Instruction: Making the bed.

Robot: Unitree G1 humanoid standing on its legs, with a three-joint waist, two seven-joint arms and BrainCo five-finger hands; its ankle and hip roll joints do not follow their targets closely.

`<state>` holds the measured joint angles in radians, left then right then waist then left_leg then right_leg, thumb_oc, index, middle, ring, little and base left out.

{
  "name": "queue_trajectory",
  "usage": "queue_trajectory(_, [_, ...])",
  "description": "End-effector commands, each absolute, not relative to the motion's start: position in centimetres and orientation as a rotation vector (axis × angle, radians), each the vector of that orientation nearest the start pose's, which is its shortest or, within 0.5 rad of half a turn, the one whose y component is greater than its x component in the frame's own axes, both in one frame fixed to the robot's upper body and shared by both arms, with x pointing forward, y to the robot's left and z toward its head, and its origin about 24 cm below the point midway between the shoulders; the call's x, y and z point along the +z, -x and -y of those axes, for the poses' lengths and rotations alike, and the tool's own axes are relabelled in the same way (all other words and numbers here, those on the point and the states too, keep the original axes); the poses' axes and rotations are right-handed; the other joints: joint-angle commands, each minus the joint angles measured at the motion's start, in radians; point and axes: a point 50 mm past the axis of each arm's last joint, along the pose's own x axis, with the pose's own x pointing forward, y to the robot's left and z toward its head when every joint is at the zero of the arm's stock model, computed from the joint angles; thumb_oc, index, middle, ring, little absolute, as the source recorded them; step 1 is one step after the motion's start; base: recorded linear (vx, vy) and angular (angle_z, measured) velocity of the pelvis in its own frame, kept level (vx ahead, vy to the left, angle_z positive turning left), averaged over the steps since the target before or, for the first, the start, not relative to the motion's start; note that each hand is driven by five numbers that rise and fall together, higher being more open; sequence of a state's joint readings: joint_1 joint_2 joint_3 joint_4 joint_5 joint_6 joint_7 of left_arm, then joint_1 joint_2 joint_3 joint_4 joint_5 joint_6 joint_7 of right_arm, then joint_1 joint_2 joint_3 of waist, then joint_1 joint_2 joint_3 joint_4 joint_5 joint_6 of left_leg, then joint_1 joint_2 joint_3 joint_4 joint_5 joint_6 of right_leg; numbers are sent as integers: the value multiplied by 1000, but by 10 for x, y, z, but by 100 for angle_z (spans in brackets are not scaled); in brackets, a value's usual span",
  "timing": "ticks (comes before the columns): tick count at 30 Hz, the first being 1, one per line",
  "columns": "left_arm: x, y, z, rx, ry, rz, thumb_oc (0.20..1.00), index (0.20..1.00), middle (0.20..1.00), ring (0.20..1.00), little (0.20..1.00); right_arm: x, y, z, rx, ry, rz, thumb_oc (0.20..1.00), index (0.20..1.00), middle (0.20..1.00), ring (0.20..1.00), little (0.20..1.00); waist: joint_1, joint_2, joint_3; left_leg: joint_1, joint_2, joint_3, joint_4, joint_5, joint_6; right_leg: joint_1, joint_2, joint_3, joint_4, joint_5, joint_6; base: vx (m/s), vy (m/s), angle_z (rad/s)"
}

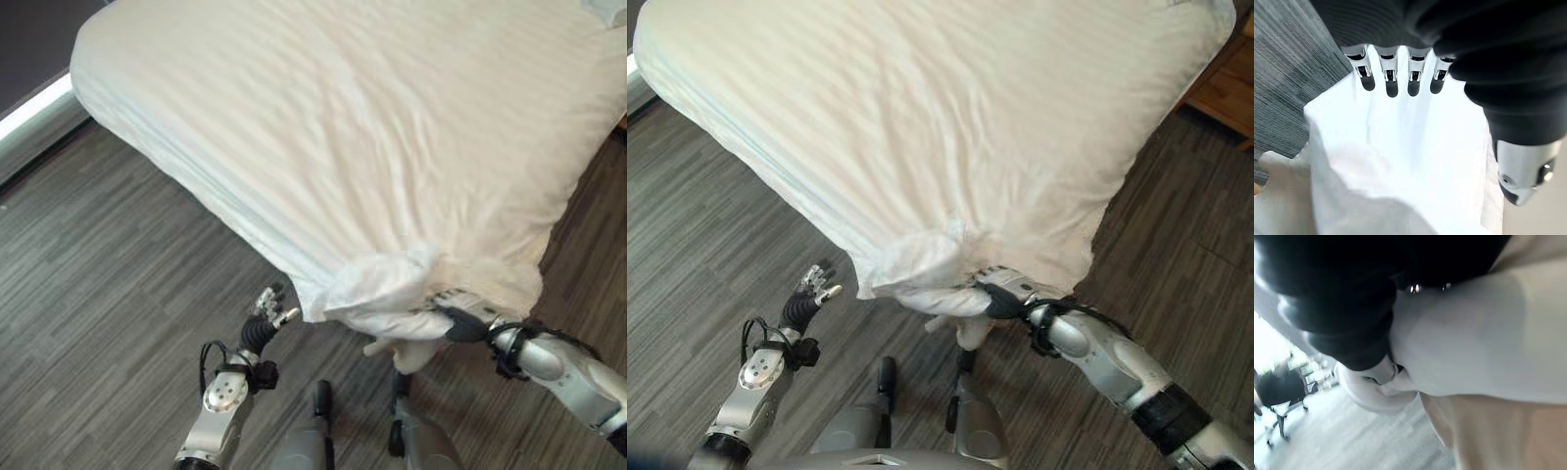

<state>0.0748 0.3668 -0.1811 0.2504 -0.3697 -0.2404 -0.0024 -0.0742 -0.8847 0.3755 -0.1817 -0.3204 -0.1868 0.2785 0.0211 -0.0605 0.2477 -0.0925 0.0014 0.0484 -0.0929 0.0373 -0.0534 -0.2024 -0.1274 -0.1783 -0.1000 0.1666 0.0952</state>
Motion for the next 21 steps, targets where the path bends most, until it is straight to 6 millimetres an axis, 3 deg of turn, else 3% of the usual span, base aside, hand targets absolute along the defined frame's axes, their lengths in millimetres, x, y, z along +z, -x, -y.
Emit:
queue_trajectory(1, [7, -230, -220, -30, -69, -58, 1000, 1000, 1000, 1000, 1000, 68, -201, 163, 1034, 1020, 91, 200, 200, 200, 200, 200, 4, -16, -22, -29, -22, -1, 6, 29, 35, 130, -14, 3, 19, -54, 25, 66, 30, 9])
queue_trajectory(2, [4, -229, -220, -24, -62, -70, 1000, 1000, 1000, 1000, 1000, 52, -201, 164, 1034, 1013, 20, 200, 200, 200, 200, 200, 5, -23, -33, -17, -23, 0, 6, 23, 39, 142, -14, 4, 22, -57, 25, 0, 0, 0])
queue_trajectory(4, [3, -230, -221, -20, -66, -74, 1000, 1000, 1000, 1000, 1000, 45, -203, 159, 1050, 1032, 7, 200, 200, 200, 200, 200, 5, -27, -36, -8, -24, 1, 6, 20, 40, 149, -15, 6, 21, -57, 25, 37, 19, -7])
queue_trajectory(7, [2, -230, -222, 4, -51, -81, 1000, 1000, 1000, 1000, 1000, 19, -210, 150, 1022, 1004, -71, 200, 200, 200, 200, 200, 13, -31, -49, 3, -25, 1, 6, 13, 46, 160, -18, 3, 21, -58, 26, 12, 5, -2])
queue_trajectory(11, [2, -232, -226, 38, -57, -80, 1000, 1000, 1000, 1000, 1000, 12, -219, 141, 983, 993, -74, 200, 200, 200, 200, 200, 15, -37, -56, 5, -25, 4, 6, 10, 50, 160, -19, 9, 21, -57, 27, 0, 0, 0])
queue_trajectory(13, [3, -233, -229, 50, -63, -79, 1000, 1000, 1000, 1000, 1000, 7, -221, 140, 992, 969, -108, 1000, 1000, 1000, 1000, 1000, 15, -39, -55, 4, -25, 6, 6, 11, 50, 157, -18, 15, 23, -54, 26, -19, 3, -6])
queue_trajectory(16, [2, -233, -231, 39, -73, -90, 1000, 1000, 1000, 1000, 1000, 0, -221, 143, 1047, 976, -191, 1000, 1000, 1000, 1000, 1000, 19, -45, -57, 3, -24, 8, 6, 9, 50, 158, -18, 16, 20, -55, 25, -8, -3, -8])
queue_trajectory(21, [5, -236, -230, -3, -79, -81, 1000, 1000, 1000, 1000, 1000, 16, -218, 172, 1136, 970, -274, 1000, 1000, 1000, 1000, 1000, 22, -59, -61, 12, -22, 11, 6, 8, 47, 163, -17, 17, 20, -51, 27, -1, 0, -1])
